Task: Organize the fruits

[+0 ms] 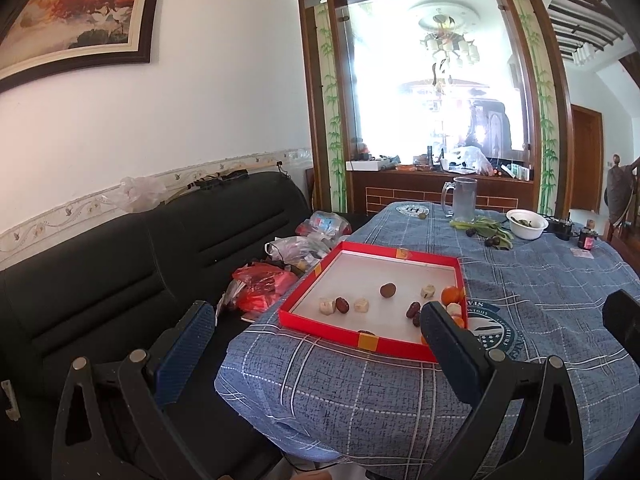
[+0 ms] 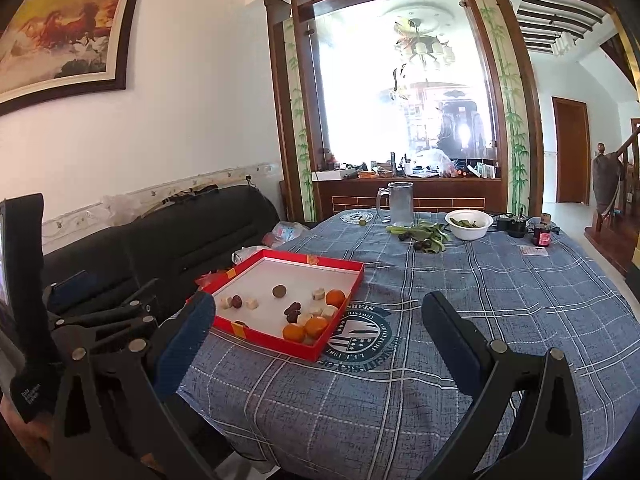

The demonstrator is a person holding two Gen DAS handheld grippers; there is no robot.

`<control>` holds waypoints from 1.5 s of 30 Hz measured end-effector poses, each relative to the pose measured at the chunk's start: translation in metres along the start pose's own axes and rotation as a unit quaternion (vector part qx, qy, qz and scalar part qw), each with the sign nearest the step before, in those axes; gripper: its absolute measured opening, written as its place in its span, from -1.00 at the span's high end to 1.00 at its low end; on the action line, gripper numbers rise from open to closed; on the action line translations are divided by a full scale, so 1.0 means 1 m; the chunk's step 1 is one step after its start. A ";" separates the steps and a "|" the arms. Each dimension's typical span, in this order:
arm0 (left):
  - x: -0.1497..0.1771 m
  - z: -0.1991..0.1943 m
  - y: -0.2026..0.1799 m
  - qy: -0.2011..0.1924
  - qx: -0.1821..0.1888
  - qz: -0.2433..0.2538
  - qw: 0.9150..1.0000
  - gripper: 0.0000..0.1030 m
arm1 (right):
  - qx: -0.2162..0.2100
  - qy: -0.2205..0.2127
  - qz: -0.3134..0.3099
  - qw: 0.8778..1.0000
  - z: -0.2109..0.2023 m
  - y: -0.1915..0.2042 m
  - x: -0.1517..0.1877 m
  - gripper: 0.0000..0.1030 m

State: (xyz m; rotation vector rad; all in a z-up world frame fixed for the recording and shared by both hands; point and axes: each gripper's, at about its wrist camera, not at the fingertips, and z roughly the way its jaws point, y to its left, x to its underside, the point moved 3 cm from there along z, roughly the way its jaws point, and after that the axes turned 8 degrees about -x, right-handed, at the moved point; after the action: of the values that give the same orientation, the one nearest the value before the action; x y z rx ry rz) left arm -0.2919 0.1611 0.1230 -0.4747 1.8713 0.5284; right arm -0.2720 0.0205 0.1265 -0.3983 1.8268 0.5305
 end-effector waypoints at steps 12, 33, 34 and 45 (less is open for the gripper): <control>0.000 0.002 0.000 0.004 0.001 0.002 1.000 -0.99 | 0.001 0.005 0.002 1.000 0.003 0.003 0.002 -0.99; 0.002 0.002 0.002 0.007 -0.001 -0.006 1.000 -0.99 | 0.005 0.000 -0.012 1.000 0.001 0.005 -0.001 -0.99; 0.002 0.001 0.001 0.006 0.000 -0.006 1.000 -0.99 | 0.006 0.001 -0.012 1.000 0.001 0.005 -0.001 -0.99; 0.005 -0.003 -0.003 0.003 0.006 -0.005 1.000 -0.99 | 0.013 -0.003 -0.024 1.000 -0.001 0.009 -0.001 -0.99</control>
State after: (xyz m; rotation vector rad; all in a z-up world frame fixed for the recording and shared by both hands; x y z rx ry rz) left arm -0.2940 0.1563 0.1189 -0.4787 1.8762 0.5082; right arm -0.2775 0.0278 0.1289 -0.4223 1.8120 0.4737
